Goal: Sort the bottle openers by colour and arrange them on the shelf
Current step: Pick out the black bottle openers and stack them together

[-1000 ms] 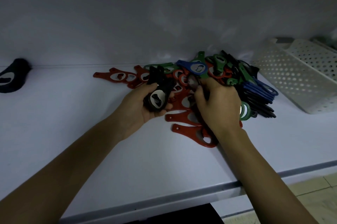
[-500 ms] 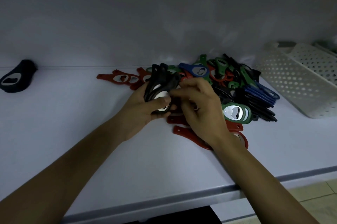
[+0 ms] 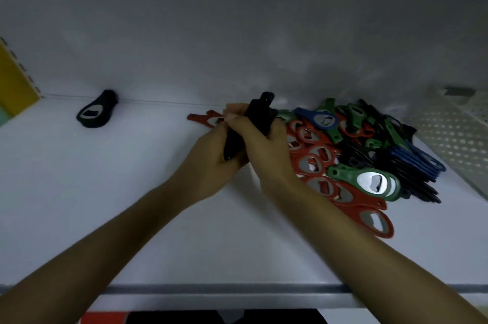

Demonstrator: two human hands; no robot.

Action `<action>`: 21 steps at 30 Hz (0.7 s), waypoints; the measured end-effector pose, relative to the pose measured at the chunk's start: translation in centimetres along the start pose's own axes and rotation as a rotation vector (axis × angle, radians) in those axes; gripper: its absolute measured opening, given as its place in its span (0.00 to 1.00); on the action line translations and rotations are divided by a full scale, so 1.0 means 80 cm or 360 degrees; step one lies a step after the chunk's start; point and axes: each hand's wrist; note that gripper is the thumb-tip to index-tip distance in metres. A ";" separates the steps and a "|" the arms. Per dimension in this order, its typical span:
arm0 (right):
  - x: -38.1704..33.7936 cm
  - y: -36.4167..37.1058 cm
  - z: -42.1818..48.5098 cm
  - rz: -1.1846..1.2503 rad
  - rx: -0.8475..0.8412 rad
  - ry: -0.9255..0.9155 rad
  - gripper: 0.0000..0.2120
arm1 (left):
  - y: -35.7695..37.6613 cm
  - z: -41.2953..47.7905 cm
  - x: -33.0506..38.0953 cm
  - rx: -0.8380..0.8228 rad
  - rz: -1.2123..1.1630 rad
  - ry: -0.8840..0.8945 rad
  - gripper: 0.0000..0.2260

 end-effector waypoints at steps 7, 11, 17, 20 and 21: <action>0.034 0.060 0.000 -0.0056 -0.0049 0.0318 0.04 | -0.048 -0.037 -0.040 -0.0059 0.0573 -0.0150 0.16; 0.043 0.067 -0.003 -0.0148 -0.0102 0.0154 0.03 | -0.061 -0.044 -0.055 0.0037 0.0918 -0.0251 0.13; 0.051 0.069 -0.002 -0.0365 -0.0155 0.0225 0.03 | -0.058 -0.047 -0.062 0.0108 0.1119 -0.0280 0.26; 0.047 0.067 0.003 0.0091 -0.0062 0.0513 0.08 | -0.060 -0.049 -0.059 0.0233 0.1227 -0.0257 0.21; 0.044 0.065 0.006 0.0386 -0.0039 0.0652 0.09 | -0.063 -0.050 -0.056 0.0285 0.1156 -0.0243 0.20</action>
Point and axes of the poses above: each hand's wrist, its own z-axis towards the middle knuckle, its own y-axis out of the palm, x = y × z, and after that the axes turned 2 degrees about -y, right-handed
